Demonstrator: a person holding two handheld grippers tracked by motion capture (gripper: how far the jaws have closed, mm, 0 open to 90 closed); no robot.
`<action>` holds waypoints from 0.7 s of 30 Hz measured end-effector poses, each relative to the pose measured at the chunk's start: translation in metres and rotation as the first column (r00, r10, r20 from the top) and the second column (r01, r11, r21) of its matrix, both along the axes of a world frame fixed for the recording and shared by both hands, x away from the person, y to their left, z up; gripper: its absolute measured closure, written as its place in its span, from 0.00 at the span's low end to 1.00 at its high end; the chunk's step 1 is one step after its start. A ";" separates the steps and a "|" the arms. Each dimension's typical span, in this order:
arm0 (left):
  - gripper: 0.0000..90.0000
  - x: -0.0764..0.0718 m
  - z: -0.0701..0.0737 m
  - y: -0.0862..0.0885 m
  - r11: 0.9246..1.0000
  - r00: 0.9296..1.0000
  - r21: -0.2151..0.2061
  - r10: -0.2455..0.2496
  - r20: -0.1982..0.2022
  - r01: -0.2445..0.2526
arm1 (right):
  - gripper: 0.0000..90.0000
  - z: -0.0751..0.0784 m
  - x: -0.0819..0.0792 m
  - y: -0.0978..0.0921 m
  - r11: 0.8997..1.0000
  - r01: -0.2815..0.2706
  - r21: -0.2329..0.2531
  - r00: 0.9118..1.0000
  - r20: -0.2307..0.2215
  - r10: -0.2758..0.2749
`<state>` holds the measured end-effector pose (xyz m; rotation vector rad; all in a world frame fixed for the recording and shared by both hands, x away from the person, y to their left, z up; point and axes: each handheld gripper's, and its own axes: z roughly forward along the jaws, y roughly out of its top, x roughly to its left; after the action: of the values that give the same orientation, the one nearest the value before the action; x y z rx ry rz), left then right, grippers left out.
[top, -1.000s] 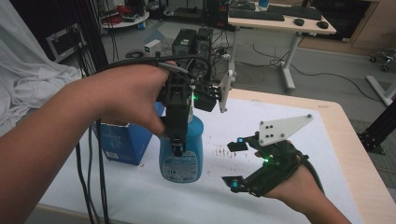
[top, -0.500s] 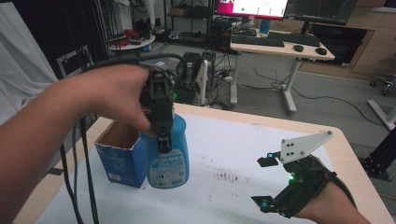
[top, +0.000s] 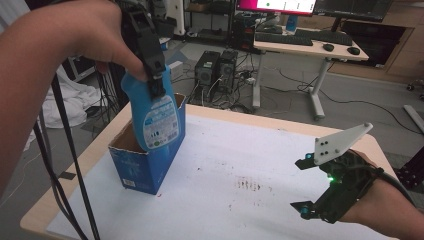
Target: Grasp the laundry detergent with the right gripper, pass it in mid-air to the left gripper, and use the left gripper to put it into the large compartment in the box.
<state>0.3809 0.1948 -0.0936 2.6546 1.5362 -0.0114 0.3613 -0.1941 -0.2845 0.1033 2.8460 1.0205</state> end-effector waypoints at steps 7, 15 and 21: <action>0.42 0.016 -0.006 0.030 0.981 0.981 0.027 0.193 0.013 -0.193 | 0.01 0.005 0.004 0.003 1.000 -0.010 -0.029 1.000 0.004 0.010; 0.42 0.033 -0.028 0.048 0.970 0.971 0.039 0.240 -0.001 -0.239 | 0.01 0.002 0.006 0.004 0.999 0.000 -0.045 1.000 0.008 0.000; 0.42 0.044 -0.053 0.052 0.979 0.980 0.028 0.201 -0.009 -0.200 | 0.01 0.001 0.007 0.003 0.999 0.008 -0.053 1.000 0.005 -0.008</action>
<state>0.4244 0.2471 -0.1469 2.5097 1.8129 0.0050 0.3687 -0.1907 -0.2840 0.1077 2.8633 0.9414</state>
